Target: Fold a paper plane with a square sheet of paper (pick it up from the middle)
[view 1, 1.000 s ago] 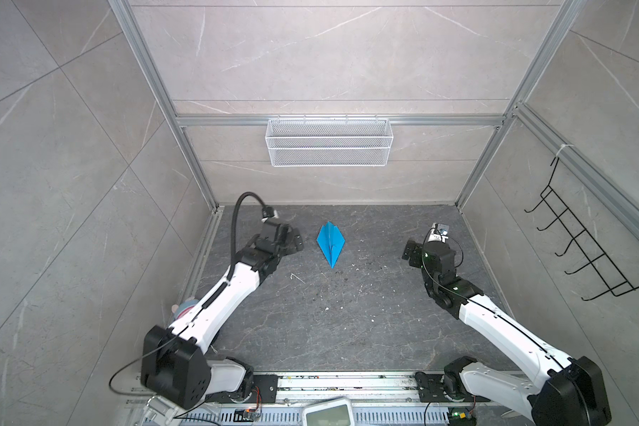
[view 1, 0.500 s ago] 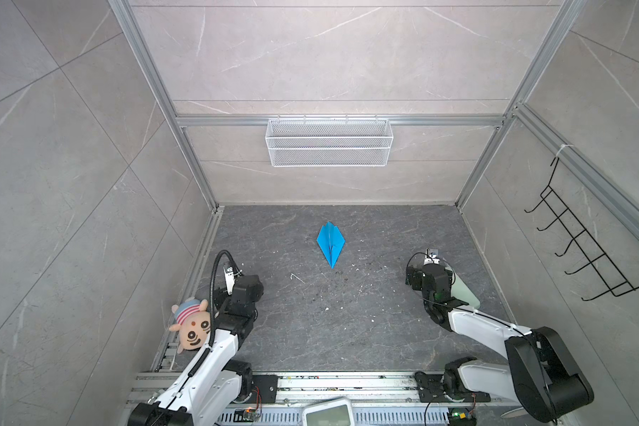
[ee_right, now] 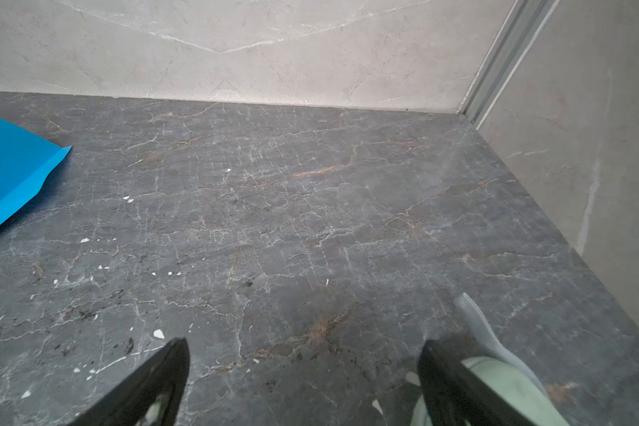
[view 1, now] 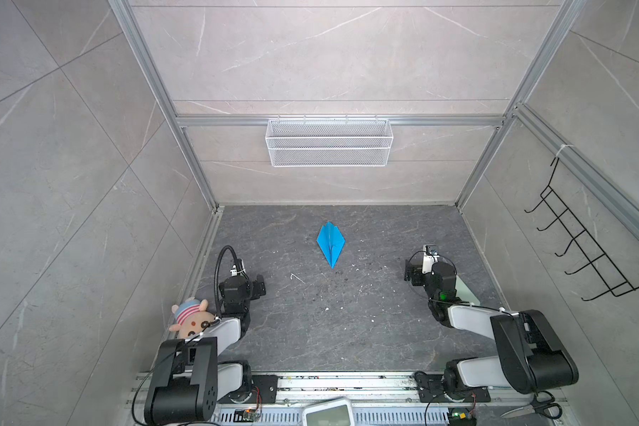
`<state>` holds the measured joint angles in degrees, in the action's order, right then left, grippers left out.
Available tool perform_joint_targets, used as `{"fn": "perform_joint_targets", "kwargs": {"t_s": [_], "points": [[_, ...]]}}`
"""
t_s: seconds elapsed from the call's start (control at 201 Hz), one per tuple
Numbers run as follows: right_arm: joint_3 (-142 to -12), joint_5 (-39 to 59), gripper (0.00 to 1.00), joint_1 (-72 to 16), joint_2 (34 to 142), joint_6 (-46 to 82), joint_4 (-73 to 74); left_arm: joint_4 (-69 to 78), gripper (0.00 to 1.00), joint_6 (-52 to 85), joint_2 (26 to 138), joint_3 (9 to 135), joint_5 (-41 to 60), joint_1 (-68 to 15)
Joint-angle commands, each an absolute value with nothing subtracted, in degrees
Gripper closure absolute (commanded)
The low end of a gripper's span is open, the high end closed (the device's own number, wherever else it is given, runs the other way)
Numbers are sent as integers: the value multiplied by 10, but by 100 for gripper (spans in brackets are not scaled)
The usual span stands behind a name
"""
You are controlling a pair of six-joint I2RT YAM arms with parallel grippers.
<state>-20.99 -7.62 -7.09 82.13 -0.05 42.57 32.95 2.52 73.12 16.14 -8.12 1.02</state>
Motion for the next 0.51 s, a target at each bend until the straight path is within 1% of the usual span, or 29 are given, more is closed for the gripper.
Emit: {"fn": "perform_joint_targets", "kwargs": {"t_s": [0.0,0.164,0.269,0.334,0.388,0.438,0.503], "points": [[-215,-26,1,-57,851,-1,470,416,1,-4,770,199,-12,22],[-214,-13,1,-49,865,0,481,437,1,-5,843,226,-14,26],[-216,-14,1,-49,867,-2,480,431,0,-2,847,229,-12,30],[-216,-14,1,-49,867,-3,480,451,0,0,856,220,-12,32],[-215,-16,1,-50,866,-5,481,498,0,3,867,207,-19,32],[-215,-16,1,-49,866,-5,480,470,0,3,860,213,-17,32],[-215,-16,1,-49,866,-5,481,482,0,3,864,211,-19,32]]}}
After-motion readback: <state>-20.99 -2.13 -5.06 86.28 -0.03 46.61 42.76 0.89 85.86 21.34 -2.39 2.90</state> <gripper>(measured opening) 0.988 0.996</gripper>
